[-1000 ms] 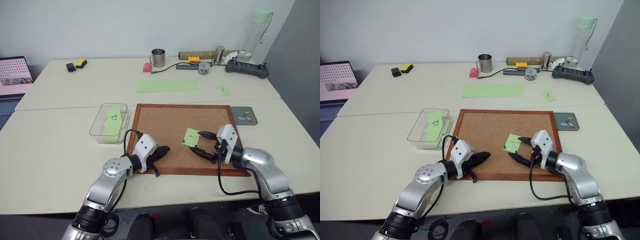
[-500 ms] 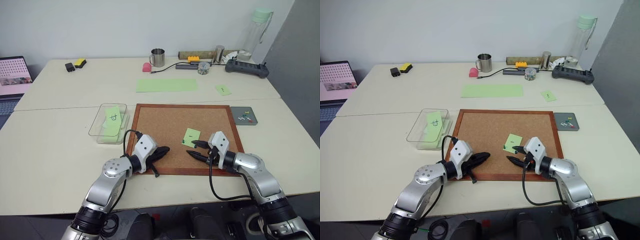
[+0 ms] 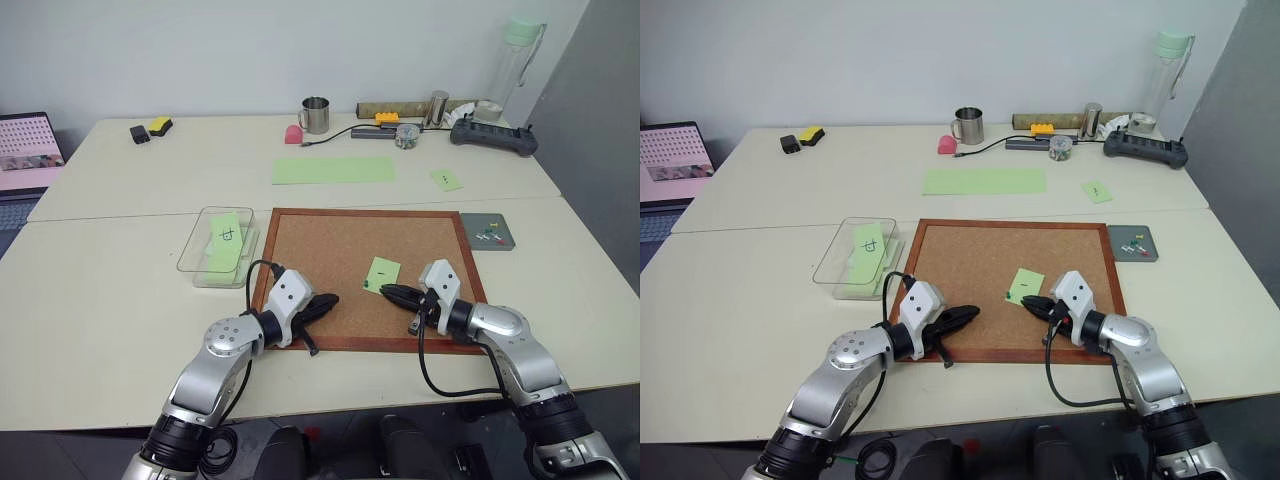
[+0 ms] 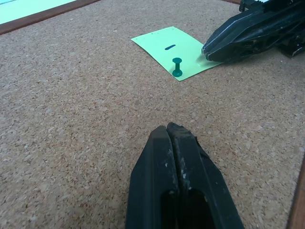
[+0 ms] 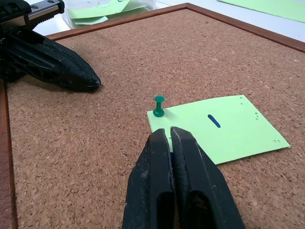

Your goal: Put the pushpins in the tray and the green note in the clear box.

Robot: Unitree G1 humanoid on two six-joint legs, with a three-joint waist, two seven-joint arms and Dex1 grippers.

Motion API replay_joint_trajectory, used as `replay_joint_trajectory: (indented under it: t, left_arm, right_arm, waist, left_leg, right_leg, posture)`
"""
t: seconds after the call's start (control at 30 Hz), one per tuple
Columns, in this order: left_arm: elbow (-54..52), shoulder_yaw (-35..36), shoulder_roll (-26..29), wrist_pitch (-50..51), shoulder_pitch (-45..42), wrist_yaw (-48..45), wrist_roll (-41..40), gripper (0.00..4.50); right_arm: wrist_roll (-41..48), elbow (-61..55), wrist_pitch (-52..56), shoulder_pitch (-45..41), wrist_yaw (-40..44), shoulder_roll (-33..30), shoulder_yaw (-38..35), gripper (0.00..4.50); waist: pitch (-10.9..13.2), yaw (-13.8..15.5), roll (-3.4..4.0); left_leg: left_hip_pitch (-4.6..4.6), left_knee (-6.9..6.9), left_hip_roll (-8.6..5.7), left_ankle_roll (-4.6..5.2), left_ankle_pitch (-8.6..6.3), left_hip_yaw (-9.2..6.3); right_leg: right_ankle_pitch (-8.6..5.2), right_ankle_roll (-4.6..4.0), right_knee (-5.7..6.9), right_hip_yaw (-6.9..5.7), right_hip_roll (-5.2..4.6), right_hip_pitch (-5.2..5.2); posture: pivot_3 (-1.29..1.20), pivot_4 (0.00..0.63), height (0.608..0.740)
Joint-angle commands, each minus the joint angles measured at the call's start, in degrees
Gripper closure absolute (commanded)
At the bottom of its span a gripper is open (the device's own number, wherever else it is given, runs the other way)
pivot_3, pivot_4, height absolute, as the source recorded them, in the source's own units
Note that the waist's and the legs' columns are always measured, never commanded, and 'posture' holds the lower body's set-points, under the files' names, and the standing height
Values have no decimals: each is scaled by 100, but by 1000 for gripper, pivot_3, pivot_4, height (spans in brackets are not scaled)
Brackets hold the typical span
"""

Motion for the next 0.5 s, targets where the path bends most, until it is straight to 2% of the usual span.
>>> replay_joint_trajectory:
  t: [0.03,0.23,0.5]
  left_arm:
    - [101,-100,90,199,152,-26,76,4500]
    - [93,-91,106,183,192,-17,86,4500]
    - [162,-124,87,161,133,-26,98,4500]
  right_arm:
    - [287,-504,-22,-81,37,54,-208,4455]
    - [513,-1095,97,-181,-412,279,-558,4455]
    - [780,-1274,543,-170,-458,39,-900,4455]
  waist:
    - [0,0,0]
    - [2,-6,-2]
    - [-1,5,-6]
  left_leg:
    - [0,0,0,0,0,0]
    - [-4,0,0,0,0,-1]
    - [-7,0,0,0,0,-3]
  right_leg:
    - [0,0,0,0,0,0]
    - [0,0,2,1,0,-7]
    - [0,0,-2,-2,0,-5]
  posture:
    - [0,150,740]
    - [0,150,740]
    - [0,150,740]
